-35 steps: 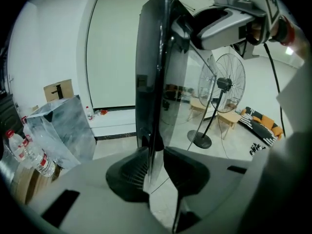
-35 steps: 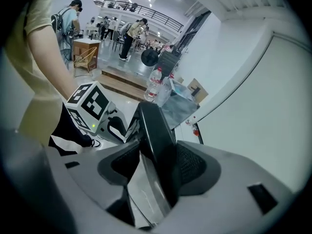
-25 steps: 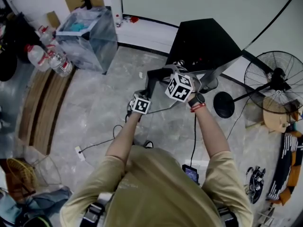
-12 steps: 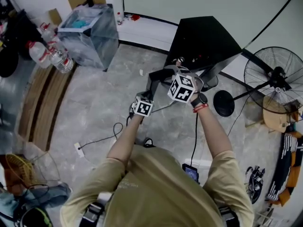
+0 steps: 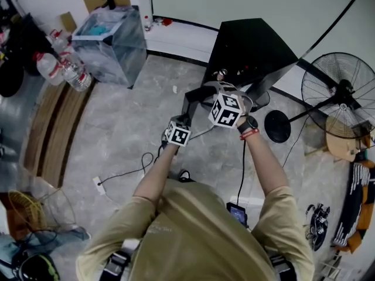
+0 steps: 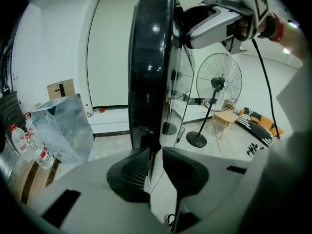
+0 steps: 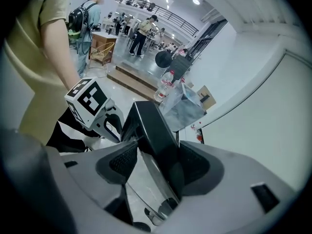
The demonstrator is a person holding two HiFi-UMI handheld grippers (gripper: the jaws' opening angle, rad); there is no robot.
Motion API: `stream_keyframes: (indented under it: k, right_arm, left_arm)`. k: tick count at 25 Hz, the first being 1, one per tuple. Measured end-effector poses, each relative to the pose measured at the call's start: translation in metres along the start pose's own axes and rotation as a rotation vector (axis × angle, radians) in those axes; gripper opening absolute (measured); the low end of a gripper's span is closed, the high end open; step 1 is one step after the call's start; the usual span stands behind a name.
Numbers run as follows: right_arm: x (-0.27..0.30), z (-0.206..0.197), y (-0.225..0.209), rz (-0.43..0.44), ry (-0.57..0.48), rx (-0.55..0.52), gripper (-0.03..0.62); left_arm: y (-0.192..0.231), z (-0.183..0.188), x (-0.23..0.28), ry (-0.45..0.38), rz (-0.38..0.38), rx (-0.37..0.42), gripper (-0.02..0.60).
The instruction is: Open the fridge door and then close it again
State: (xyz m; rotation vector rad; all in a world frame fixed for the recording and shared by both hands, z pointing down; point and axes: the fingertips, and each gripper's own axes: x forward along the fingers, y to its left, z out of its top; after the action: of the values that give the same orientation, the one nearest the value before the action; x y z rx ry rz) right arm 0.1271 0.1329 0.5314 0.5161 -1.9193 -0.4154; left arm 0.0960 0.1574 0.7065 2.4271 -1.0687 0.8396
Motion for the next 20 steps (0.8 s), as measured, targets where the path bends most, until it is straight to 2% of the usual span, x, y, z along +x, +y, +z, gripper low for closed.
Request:
stream_keyframes:
  k: [4,6,12,15,20]
  right_arm:
    - [-0.003,-0.002,-0.002,-0.041,-0.016,0.041,0.278]
    - [-0.009,-0.003,-0.005,-0.066,-0.031,0.098,0.282]
    - [-0.032,-0.004,-0.015,-0.174,-0.225,0.459,0.282]
    - [-0.046,-0.011,-0.021,-0.245,-0.317,0.637,0.282]
    - [-0.067,-0.028,-0.020,-0.372,-0.399,0.834,0.282]
  left_arm:
    - [-0.001,0.001,-0.005,-0.001,-0.030,0.011,0.094]
    - [-0.003,0.002,-0.012,-0.005,-0.040,0.005,0.094]
    - [-0.003,0.014,-0.043,-0.069,-0.042,0.030,0.094]
    - [0.007,0.019,-0.060,-0.100,-0.017,0.012,0.094]
    - [0.022,0.034,-0.095,-0.185,0.040,-0.007,0.094]
